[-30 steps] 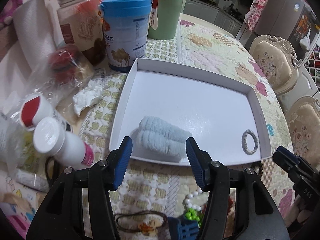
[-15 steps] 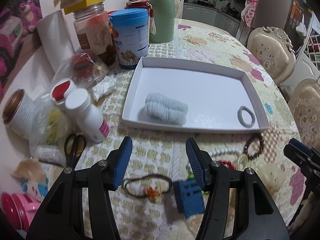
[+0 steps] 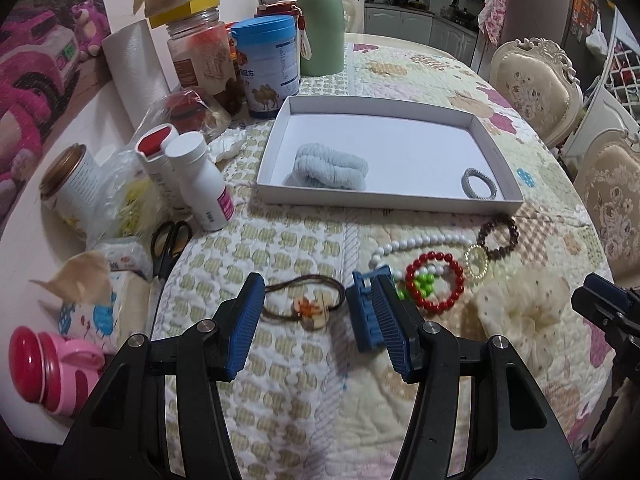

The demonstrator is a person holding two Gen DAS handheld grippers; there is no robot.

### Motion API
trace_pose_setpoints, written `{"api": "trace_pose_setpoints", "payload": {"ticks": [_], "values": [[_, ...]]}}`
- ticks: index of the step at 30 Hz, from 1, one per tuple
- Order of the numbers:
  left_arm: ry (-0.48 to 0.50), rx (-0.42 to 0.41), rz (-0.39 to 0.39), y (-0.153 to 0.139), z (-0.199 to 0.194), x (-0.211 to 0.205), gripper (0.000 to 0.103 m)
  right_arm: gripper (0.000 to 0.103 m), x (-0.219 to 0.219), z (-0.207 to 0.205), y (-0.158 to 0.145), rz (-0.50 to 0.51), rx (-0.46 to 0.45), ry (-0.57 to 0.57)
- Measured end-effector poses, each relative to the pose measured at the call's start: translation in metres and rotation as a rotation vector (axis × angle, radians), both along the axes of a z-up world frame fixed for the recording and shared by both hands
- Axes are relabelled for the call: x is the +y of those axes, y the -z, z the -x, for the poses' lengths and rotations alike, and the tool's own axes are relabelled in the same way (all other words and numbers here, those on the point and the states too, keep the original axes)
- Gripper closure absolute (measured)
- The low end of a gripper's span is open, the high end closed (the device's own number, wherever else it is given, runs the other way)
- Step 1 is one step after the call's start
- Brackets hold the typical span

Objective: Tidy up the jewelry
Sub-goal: 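Lift both open grippers out of the tray back over the jewelry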

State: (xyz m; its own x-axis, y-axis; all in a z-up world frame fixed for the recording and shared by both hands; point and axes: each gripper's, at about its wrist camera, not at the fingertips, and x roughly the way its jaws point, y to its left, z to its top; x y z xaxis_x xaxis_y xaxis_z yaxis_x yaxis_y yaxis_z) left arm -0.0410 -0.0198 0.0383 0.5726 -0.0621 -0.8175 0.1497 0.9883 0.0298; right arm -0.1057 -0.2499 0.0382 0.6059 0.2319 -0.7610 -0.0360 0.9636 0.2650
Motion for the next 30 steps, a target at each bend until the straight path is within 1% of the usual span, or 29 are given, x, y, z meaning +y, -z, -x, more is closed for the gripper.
{"api": "trace_pose_setpoints", "payload": {"ticks": [13, 30], "values": [[-0.011, -0.002, 0.015, -0.002, 0.028, 0.003, 0.048, 0.049, 0.009, 0.022, -0.005, 0.027, -0.012, -0.019], [-0.017, -0.003, 0.009, -0.002, 0.038, 0.003, 0.048, 0.043, 0.012, 0.027, -0.002, 0.023, 0.0, -0.035]]}}
